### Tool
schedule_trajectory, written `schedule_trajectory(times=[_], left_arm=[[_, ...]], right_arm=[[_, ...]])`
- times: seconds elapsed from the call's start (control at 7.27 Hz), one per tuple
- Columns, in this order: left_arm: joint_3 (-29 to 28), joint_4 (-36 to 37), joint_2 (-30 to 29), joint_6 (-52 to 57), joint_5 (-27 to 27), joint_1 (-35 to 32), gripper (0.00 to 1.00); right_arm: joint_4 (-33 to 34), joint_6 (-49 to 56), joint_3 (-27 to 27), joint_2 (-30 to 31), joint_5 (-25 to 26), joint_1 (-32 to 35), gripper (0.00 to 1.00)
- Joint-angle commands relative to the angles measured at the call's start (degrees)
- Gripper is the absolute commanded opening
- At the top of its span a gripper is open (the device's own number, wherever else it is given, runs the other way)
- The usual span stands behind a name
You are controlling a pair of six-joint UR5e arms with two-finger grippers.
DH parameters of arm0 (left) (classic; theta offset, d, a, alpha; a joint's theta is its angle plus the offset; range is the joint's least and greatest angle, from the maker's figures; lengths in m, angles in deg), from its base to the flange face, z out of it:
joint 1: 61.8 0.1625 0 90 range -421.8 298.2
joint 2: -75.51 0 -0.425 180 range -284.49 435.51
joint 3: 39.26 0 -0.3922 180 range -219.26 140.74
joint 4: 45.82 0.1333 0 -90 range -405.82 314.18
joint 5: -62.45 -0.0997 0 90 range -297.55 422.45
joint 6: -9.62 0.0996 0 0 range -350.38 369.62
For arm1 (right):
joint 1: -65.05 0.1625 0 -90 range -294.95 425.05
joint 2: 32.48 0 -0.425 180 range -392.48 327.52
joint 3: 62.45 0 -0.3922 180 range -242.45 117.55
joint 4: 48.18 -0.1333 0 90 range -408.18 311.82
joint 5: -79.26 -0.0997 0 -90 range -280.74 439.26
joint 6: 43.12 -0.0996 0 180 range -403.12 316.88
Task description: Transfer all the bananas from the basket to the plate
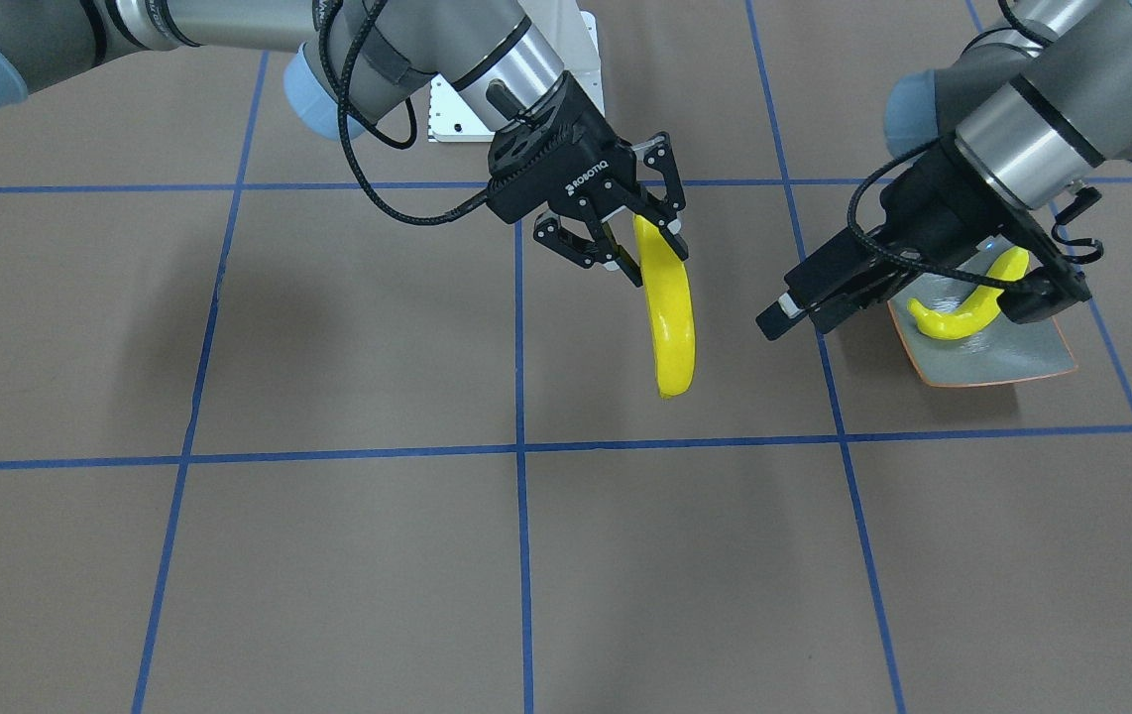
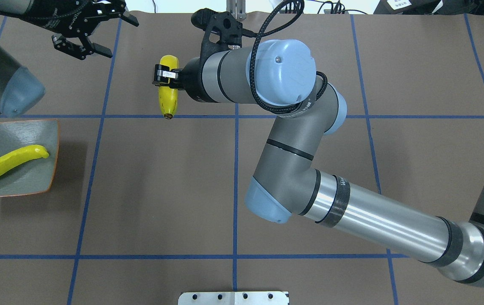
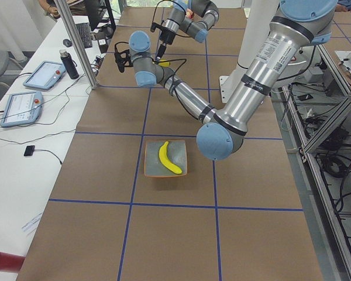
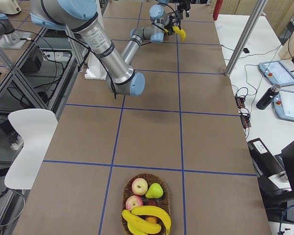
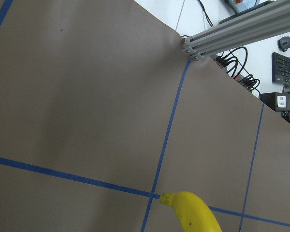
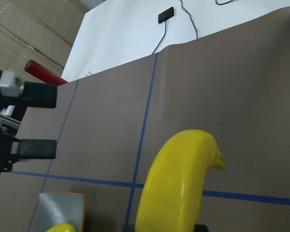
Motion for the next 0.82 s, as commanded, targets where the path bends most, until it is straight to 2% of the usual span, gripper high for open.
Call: schedule_trajectory(times=[0.0, 0.69], left_arm=[[0.3, -0.5, -0.2, -2.7, 0.0, 2.8, 1.00], [1.5, -0.6, -0.5, -4.9, -0.1, 4.8, 1.00]], right_arm=[[-3.7, -0.7, 0.1, -0.5, 0.0, -0.2, 0.00], [-5.7, -1.4, 0.1, -0.3, 1.4, -0.5, 0.00]])
